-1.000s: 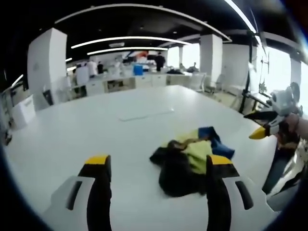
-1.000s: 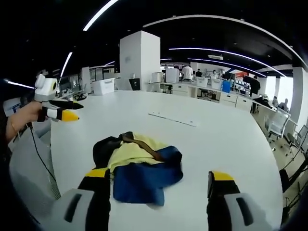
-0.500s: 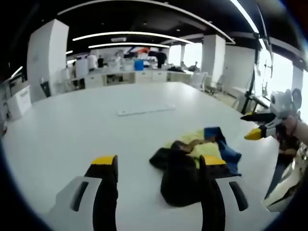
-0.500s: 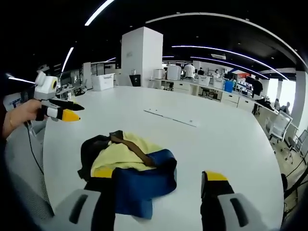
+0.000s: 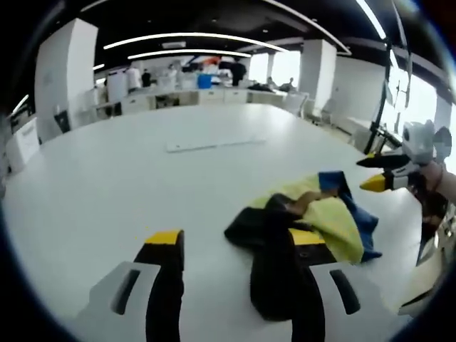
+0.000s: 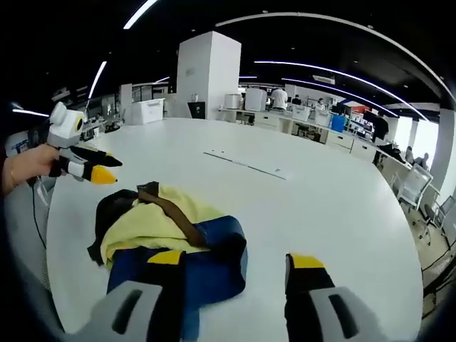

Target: Fold the garment on the visible template until the final outline fits inside the template.

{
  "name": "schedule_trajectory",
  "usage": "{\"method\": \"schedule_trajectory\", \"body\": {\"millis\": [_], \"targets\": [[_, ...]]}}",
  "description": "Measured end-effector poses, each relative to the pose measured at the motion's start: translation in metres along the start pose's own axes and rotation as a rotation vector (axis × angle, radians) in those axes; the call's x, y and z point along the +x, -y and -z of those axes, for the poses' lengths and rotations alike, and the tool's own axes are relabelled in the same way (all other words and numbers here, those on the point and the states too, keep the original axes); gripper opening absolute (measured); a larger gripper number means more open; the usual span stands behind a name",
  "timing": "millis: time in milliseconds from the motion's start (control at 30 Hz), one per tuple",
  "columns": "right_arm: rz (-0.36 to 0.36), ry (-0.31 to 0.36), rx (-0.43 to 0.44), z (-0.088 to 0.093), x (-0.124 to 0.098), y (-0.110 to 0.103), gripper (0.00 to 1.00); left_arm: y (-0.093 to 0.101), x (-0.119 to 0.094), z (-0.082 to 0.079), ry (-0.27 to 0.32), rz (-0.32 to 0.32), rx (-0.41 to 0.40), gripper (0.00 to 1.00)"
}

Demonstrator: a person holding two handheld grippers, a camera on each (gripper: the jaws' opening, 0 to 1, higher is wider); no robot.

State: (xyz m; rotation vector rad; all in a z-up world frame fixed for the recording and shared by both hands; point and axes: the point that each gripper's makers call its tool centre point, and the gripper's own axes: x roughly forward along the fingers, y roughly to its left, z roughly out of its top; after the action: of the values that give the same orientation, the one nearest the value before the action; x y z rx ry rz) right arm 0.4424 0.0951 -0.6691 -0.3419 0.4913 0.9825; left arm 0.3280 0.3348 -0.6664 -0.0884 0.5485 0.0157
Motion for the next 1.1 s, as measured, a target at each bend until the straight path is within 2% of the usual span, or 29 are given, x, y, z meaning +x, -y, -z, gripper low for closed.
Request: {"method": "schedule_trajectory", "body": {"millis": [167,300,467,567,767,900,1100], "targets": [[0.006,0.002,-0.005,0.002,0.014,0.005,0.47,-0.007,0.016,0.006,-0.018,0.001,0.015,0.49],[0.006,-0.008,-0.012,0.006,0.022,0.008,0.44,-0.013,0.029,0.016,-0.059,0.001,0.055,0.48],[0.000,-0.015,-0.011,0.010,0.031,0.008,0.42,-0.018,0.043,0.023,-0.072,-0.006,0.091,0.35],[0.001,-0.010,-0.003,0.011,0.035,0.009,0.40,-0.019,0.049,0.023,-0.060,-0.002,0.115,0.34],[0.002,-0.018,0.005,0.017,0.041,0.008,0.30,-0.019,0.058,0.031,-0.088,0.017,0.124,0.32],[0.013,-0.025,0.003,0.021,0.040,0.009,0.22,-0.018,0.062,0.028,-0.067,0.032,0.108,0.29],[0.012,-0.022,0.017,0.024,0.038,0.008,0.17,-0.013,0.066,0.026,-0.061,0.056,0.115,0.22]]}}
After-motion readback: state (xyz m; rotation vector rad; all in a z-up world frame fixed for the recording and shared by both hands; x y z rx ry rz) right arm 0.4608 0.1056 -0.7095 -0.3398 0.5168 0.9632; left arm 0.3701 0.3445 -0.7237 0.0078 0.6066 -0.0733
